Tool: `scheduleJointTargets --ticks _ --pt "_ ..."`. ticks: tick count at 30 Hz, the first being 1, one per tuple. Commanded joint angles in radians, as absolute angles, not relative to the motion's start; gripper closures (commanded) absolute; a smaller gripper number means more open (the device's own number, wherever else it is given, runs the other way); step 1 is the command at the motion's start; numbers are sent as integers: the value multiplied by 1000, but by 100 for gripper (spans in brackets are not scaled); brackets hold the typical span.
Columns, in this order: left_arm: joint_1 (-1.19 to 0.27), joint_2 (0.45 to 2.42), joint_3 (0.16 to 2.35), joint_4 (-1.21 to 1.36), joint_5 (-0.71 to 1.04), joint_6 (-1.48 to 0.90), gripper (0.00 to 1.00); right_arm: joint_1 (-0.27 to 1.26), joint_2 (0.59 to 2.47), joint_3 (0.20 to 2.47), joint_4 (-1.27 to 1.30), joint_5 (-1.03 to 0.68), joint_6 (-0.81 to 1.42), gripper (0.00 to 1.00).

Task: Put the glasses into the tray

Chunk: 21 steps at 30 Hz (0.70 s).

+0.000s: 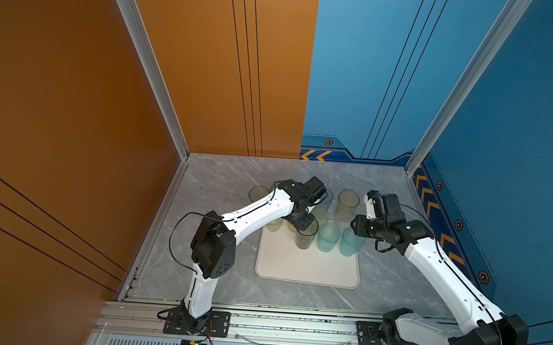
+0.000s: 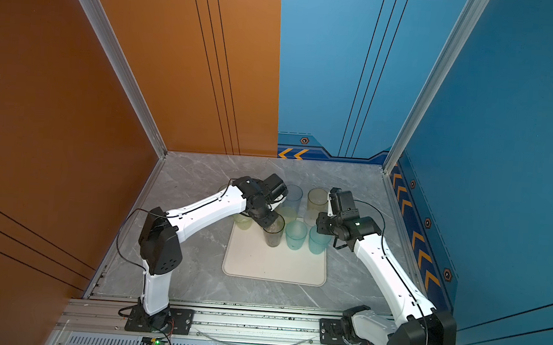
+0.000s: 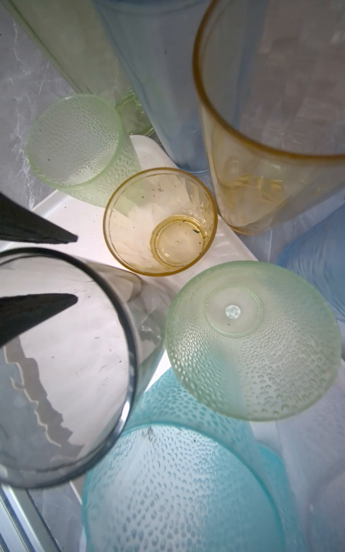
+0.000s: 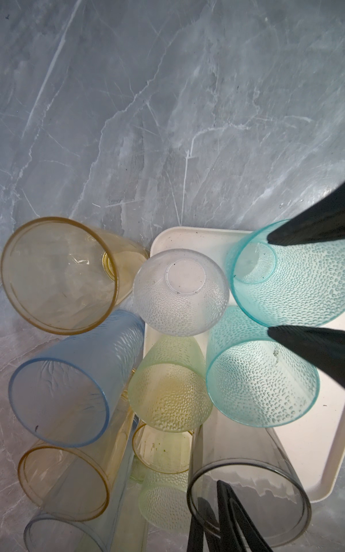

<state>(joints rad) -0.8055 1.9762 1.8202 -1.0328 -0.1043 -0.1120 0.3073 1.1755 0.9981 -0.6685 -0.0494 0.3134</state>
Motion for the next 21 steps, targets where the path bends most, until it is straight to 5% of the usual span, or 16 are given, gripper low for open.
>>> scheduleJointTargets --ticks 1,14,21 --pt "-815 1957 1856 -1056 -130 -105 69 301 1174 996 -666 -53 310 57" --pt "-799 1848 1818 -1003 -144 -102 69 299 1172 995 -665 -52 311 57" --pt "-795 1626 1630 -801 -186 -111 73 279 1157 1008 -665 -14 305 57"
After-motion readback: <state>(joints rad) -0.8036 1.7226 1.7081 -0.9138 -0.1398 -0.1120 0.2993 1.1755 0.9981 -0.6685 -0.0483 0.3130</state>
